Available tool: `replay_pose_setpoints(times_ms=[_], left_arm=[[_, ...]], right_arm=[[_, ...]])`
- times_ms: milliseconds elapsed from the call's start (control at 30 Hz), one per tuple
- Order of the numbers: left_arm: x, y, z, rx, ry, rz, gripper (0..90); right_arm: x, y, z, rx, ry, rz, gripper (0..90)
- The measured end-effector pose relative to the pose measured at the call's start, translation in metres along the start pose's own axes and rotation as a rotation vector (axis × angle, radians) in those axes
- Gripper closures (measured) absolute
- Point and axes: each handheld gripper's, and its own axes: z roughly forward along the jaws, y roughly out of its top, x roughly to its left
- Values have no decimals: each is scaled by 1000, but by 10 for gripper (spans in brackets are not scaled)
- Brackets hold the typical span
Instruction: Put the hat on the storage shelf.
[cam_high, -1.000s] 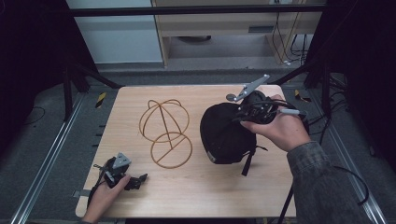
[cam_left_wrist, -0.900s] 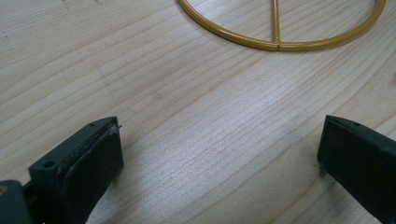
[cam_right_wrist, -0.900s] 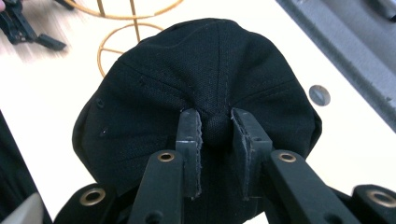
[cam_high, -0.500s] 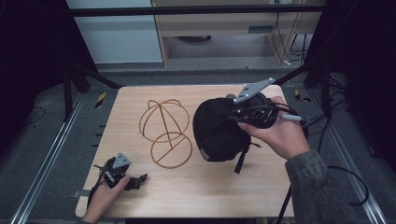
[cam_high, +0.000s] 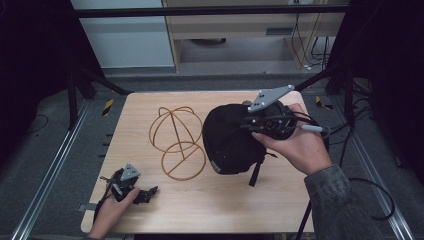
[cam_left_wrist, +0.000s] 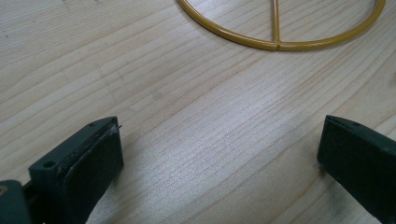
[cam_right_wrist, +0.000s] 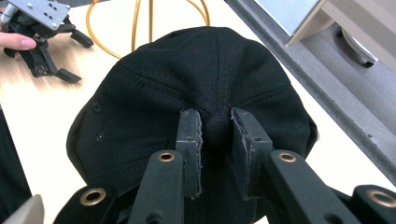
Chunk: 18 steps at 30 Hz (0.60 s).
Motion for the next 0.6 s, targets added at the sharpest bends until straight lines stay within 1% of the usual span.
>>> replay_pose_setpoints(times_ms=[167,200,233,267,433,600], left_arm=[[0,0,0,1,-1,1,0],[0,0,0,3,-1,1,0],[0,0,0,3,-1,1,0],[0,0,0,3,-1,2,0],[0,0,0,3,0,1,0],[0,0,0,3,0,1,0]], right_arm=[[1,7,-1,-4,4,-11,741],[3,12,-1,-8,5,-17,741],[3,12,-1,-8,5,-17,741],[5,16,-1,-12,2,-27,741],[7,23,-1,-16,7,-34,741],[11,34,2,-21,16,-57,741]])
